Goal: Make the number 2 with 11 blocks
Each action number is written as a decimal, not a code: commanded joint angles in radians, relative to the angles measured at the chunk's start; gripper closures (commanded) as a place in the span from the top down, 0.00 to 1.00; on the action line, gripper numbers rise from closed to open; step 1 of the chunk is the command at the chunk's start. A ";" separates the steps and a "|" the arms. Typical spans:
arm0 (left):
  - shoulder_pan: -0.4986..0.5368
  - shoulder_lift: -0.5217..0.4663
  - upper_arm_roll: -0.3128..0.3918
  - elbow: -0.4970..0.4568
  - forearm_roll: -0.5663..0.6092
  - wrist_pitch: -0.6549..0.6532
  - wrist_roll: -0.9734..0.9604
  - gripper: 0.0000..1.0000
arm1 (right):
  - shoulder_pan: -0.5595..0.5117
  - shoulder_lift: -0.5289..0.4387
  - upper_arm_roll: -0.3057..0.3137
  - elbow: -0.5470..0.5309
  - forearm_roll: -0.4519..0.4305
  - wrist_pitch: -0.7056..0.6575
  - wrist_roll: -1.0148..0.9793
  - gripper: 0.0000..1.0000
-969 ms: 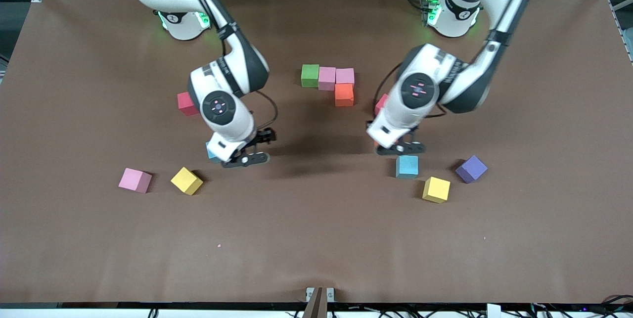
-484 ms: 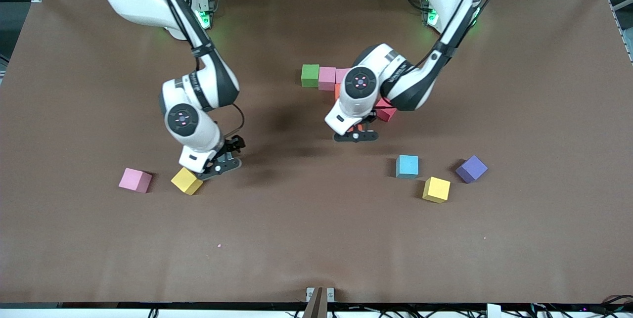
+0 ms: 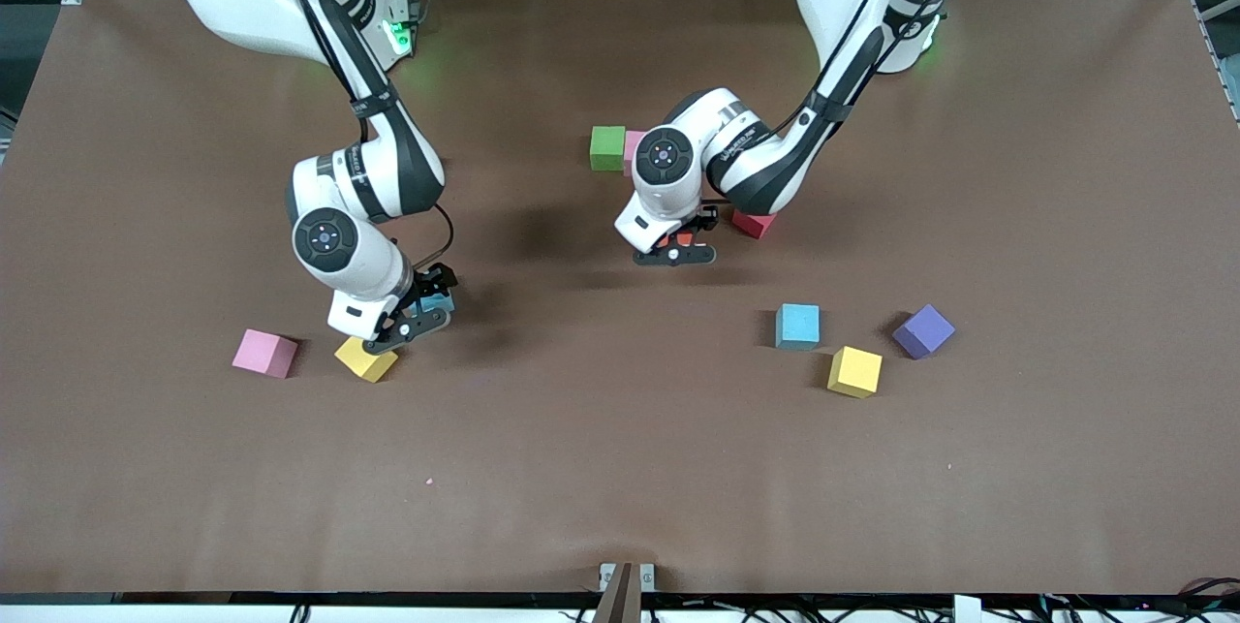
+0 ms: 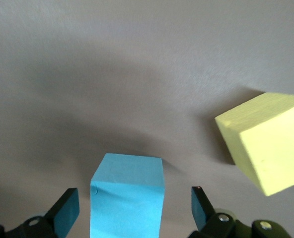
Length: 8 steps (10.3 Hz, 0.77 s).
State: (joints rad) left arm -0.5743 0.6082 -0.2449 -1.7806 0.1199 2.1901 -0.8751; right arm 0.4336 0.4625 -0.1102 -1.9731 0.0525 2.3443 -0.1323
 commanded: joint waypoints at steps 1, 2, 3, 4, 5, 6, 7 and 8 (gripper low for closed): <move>-0.007 -0.010 0.004 -0.016 0.024 0.003 -0.053 0.41 | -0.012 -0.028 0.012 -0.105 -0.014 0.105 -0.007 1.00; -0.016 -0.010 0.003 -0.023 0.024 0.003 -0.062 0.41 | -0.010 -0.030 0.012 -0.115 -0.014 0.112 -0.007 1.00; -0.019 -0.010 0.003 -0.025 0.024 0.003 -0.065 0.40 | -0.012 -0.030 0.012 -0.116 -0.014 0.112 -0.007 1.00; -0.021 -0.010 0.003 -0.025 0.024 0.003 -0.065 0.40 | -0.013 -0.028 0.012 -0.116 -0.014 0.112 -0.007 1.00; -0.028 -0.010 0.003 -0.023 0.024 0.003 -0.067 0.40 | -0.016 -0.028 0.012 -0.116 -0.014 0.112 -0.007 1.00; -0.030 -0.010 0.003 -0.023 0.024 0.003 -0.068 0.40 | -0.019 -0.028 0.012 -0.116 -0.014 0.112 -0.007 0.92; -0.032 -0.008 0.003 -0.025 0.024 0.003 -0.070 0.40 | -0.019 -0.030 0.012 -0.116 -0.008 0.109 -0.006 0.65; -0.032 -0.008 0.003 -0.026 0.024 0.003 -0.070 0.40 | -0.019 -0.030 0.012 -0.115 -0.006 0.107 -0.004 0.43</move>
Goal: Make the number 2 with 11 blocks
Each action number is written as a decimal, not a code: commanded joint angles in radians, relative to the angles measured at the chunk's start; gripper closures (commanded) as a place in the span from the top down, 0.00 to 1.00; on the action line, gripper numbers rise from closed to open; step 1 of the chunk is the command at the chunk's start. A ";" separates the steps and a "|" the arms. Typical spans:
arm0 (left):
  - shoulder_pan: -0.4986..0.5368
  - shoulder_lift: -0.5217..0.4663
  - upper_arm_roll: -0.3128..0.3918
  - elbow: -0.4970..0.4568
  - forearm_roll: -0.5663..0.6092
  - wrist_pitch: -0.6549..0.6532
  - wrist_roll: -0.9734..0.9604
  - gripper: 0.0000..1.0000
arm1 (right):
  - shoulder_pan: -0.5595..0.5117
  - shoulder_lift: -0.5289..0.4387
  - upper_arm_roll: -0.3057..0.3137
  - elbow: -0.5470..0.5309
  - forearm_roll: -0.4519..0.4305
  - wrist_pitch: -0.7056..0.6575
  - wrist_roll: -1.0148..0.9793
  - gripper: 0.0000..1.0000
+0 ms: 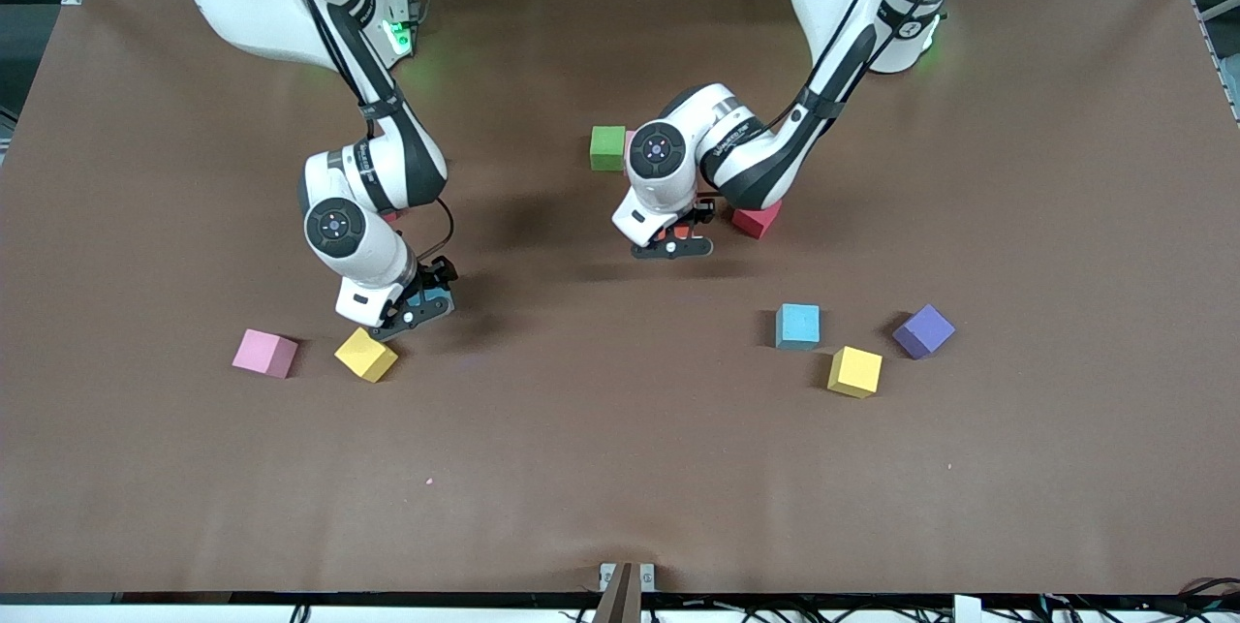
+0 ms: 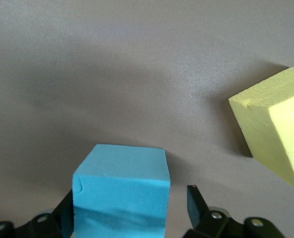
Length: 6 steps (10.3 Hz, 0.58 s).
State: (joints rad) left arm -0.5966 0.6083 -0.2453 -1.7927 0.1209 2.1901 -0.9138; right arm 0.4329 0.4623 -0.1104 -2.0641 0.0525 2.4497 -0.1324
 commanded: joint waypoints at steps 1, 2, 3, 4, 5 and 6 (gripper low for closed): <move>-0.011 -0.008 0.003 -0.017 0.023 0.003 -0.031 0.40 | -0.025 -0.031 0.014 -0.022 -0.006 -0.005 -0.003 0.33; -0.017 -0.008 0.003 -0.020 0.023 0.003 -0.031 0.40 | -0.023 -0.036 0.014 -0.021 -0.006 -0.008 -0.003 0.32; -0.020 -0.008 0.003 -0.025 0.023 0.003 -0.033 0.40 | -0.016 -0.043 0.015 -0.019 -0.006 -0.011 -0.004 0.32; -0.022 -0.010 0.003 -0.028 0.023 0.003 -0.033 0.40 | -0.005 -0.054 0.021 -0.018 -0.006 -0.026 -0.009 0.32; -0.022 -0.012 0.003 -0.036 0.023 0.003 -0.036 0.40 | 0.025 -0.069 0.021 -0.018 -0.008 -0.044 -0.018 0.33; -0.022 -0.016 0.003 -0.043 0.025 0.003 -0.037 0.41 | 0.047 -0.086 0.021 -0.018 -0.008 -0.061 -0.050 0.33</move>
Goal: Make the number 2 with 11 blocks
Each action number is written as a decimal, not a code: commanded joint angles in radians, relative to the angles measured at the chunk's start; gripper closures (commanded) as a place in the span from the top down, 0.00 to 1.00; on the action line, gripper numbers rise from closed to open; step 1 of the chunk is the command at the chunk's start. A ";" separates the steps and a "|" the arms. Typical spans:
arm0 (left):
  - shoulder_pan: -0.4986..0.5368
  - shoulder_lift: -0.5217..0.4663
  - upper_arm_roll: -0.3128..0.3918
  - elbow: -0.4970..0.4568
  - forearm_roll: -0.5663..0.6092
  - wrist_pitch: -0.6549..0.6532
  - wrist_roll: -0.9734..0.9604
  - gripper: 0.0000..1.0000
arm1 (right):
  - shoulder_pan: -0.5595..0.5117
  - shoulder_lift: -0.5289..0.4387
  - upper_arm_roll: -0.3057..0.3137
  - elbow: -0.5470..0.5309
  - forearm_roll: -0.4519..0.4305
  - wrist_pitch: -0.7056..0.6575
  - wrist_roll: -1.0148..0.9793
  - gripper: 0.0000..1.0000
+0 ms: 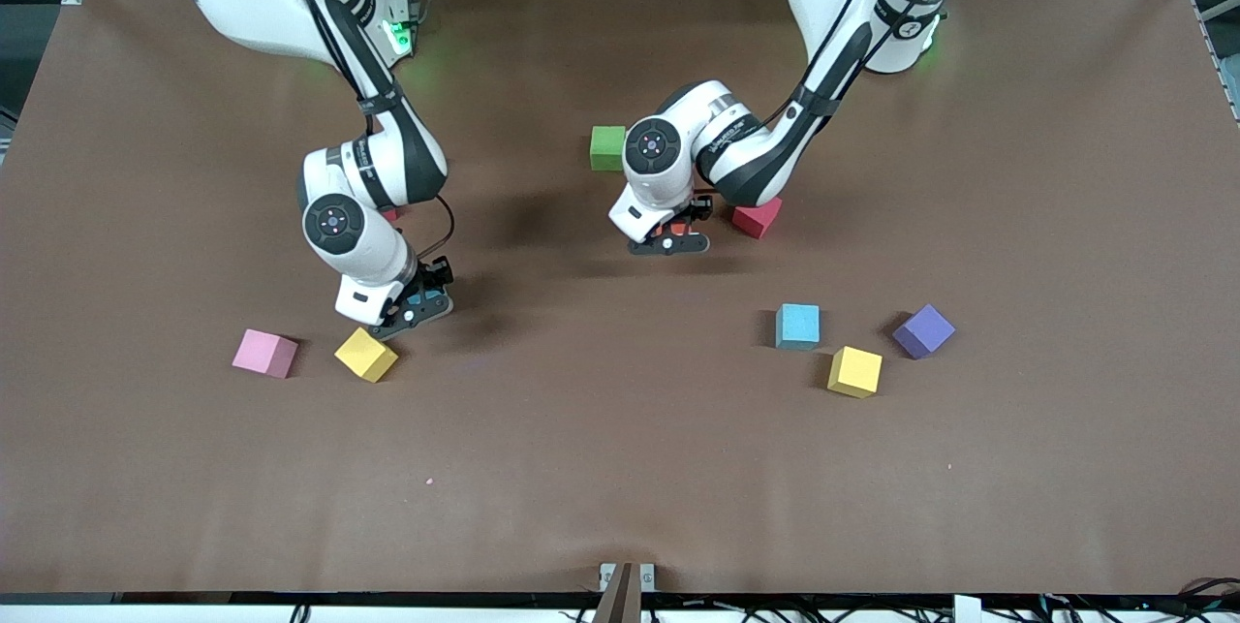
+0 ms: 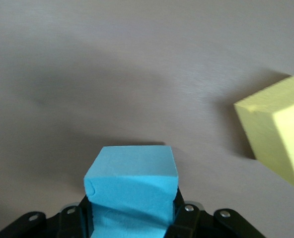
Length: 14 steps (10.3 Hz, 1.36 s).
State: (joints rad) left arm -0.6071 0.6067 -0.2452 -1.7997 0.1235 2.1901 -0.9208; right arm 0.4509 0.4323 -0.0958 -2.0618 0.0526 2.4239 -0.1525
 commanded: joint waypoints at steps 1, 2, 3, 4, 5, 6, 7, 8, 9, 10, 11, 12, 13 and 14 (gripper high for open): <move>-0.011 -0.019 0.003 -0.043 0.022 0.003 -0.030 0.41 | 0.035 -0.070 0.007 -0.020 -0.008 -0.051 -0.071 0.33; -0.011 -0.019 0.003 -0.044 0.022 0.003 -0.030 0.41 | 0.046 -0.082 0.007 -0.020 -0.008 -0.067 -0.135 0.33; -0.011 -0.019 0.003 -0.044 0.022 0.003 -0.030 0.42 | 0.049 -0.093 0.008 -0.020 -0.008 -0.084 -0.203 0.34; -0.011 -0.022 0.003 -0.050 0.022 0.003 -0.030 0.44 | 0.058 -0.102 0.008 -0.015 -0.008 -0.103 -0.285 0.35; -0.010 -0.022 0.003 -0.055 0.022 0.003 -0.030 0.46 | 0.061 -0.115 0.008 -0.014 -0.008 -0.121 -0.362 0.35; -0.011 -0.022 0.003 -0.055 0.022 0.003 -0.032 0.56 | 0.068 -0.125 0.008 -0.014 -0.008 -0.137 -0.439 0.35; -0.011 -0.022 0.003 -0.055 0.022 0.003 -0.032 0.82 | 0.078 -0.133 0.008 -0.014 -0.008 -0.163 -0.509 0.37; -0.016 -0.024 0.003 -0.053 0.022 0.003 -0.032 1.00 | 0.089 -0.138 0.008 -0.012 -0.008 -0.183 -0.560 0.37; -0.017 -0.024 0.003 -0.052 0.022 0.003 -0.033 1.00 | 0.100 -0.136 0.007 -0.009 -0.008 -0.192 -0.580 0.37; -0.017 -0.028 0.003 -0.050 0.022 0.003 -0.059 1.00 | 0.104 -0.132 0.007 -0.008 -0.008 -0.192 -0.610 0.37; -0.017 -0.036 0.003 -0.047 0.022 0.002 -0.079 1.00 | 0.106 -0.129 0.008 -0.003 -0.008 -0.190 -0.634 0.37; -0.014 -0.056 0.003 -0.047 0.022 -0.003 -0.081 1.00 | 0.118 -0.124 0.008 0.005 -0.008 -0.184 -0.636 0.37; -0.004 -0.077 0.003 -0.049 0.022 -0.006 -0.081 1.00 | 0.130 -0.122 0.007 0.012 -0.008 -0.184 -0.634 0.37; 0.001 -0.097 0.003 -0.049 0.021 -0.007 -0.081 1.00 | 0.132 -0.122 0.008 0.026 -0.008 -0.187 -0.636 0.39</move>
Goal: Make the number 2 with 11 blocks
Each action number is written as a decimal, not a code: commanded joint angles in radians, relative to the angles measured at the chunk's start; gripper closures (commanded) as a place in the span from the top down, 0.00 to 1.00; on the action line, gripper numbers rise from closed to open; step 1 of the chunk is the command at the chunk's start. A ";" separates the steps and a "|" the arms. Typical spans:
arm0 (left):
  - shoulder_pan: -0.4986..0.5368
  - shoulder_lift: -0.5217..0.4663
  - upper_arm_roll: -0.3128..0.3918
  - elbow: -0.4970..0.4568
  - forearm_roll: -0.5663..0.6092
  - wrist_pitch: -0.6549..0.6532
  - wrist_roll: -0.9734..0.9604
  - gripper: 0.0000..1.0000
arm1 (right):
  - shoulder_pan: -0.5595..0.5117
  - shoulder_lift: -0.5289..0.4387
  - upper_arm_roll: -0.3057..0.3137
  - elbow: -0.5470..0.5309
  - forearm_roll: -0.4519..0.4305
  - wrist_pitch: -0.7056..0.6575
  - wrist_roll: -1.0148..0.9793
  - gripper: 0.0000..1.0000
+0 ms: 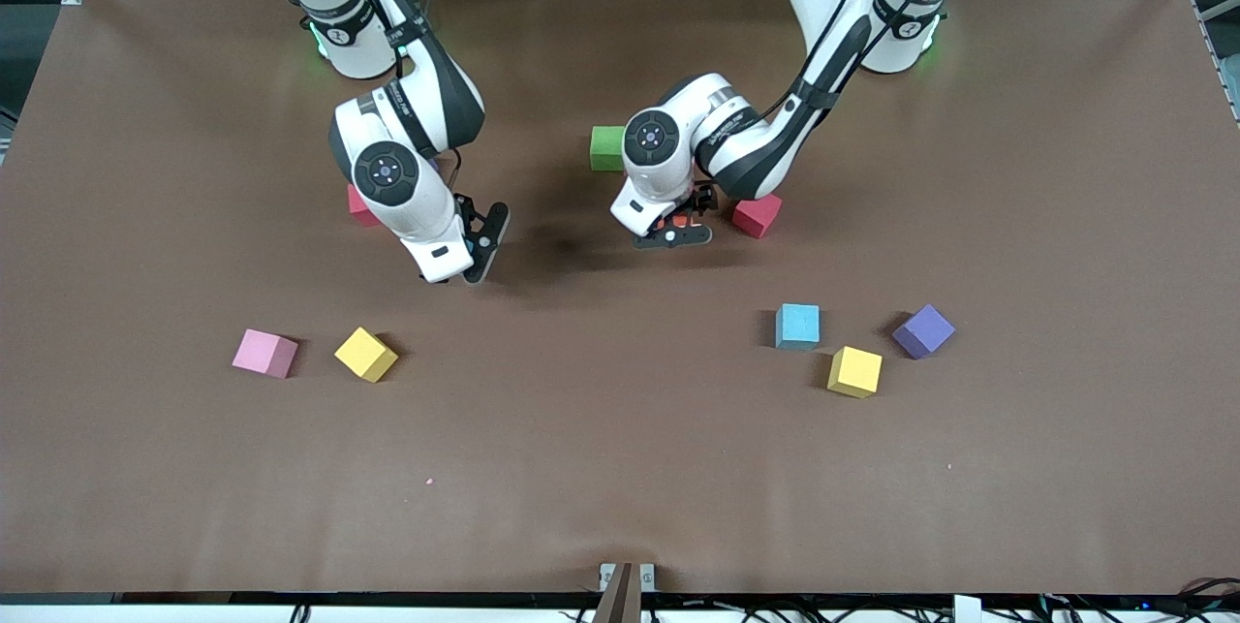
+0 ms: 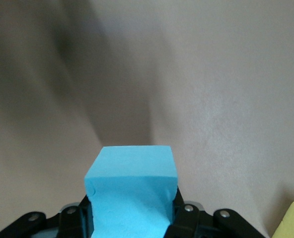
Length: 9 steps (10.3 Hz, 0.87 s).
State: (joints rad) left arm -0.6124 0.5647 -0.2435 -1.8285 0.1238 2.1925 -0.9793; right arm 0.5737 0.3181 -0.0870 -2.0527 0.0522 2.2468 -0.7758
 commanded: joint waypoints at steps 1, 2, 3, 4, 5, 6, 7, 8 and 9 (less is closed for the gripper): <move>0.019 -0.075 0.003 -0.018 0.020 -0.022 -0.021 1.00 | 0.026 -0.007 0.000 0.025 -0.009 -0.010 -0.014 0.40; 0.039 -0.097 0.001 -0.018 0.020 -0.026 -0.015 1.00 | 0.052 -0.007 -0.002 0.035 -0.009 -0.010 -0.013 0.40; 0.066 -0.126 0.001 -0.018 0.020 -0.027 -0.007 1.00 | 0.081 -0.001 -0.002 0.052 -0.009 -0.007 -0.004 0.41; 0.091 -0.147 0.001 -0.015 0.022 -0.027 0.008 1.00 | 0.103 0.021 -0.002 0.080 -0.009 -0.006 0.000 0.41; 0.133 -0.158 0.001 -0.008 0.020 -0.027 0.054 1.00 | 0.136 0.053 -0.002 0.118 -0.008 -0.004 0.004 0.45; 0.184 -0.163 0.001 0.009 0.020 -0.027 0.115 1.00 | 0.165 0.090 -0.002 0.167 -0.006 -0.009 0.015 0.49; 0.236 -0.161 0.001 0.021 0.020 -0.027 0.198 1.00 | 0.182 0.113 -0.002 0.201 -0.006 -0.012 0.035 0.49; 0.275 -0.157 0.001 0.028 0.013 -0.027 0.264 1.00 | 0.202 0.133 -0.002 0.224 -0.006 -0.009 0.036 0.49; 0.311 -0.154 0.001 0.041 0.010 -0.027 0.304 1.00 | 0.219 0.151 -0.002 0.252 -0.006 -0.006 0.035 0.49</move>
State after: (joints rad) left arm -0.3479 0.4126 -0.2318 -1.8038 0.1256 2.1793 -0.7355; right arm 0.7703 0.4206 -0.0830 -1.8705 0.0522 2.2496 -0.7543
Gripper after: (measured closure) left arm 0.000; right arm 0.423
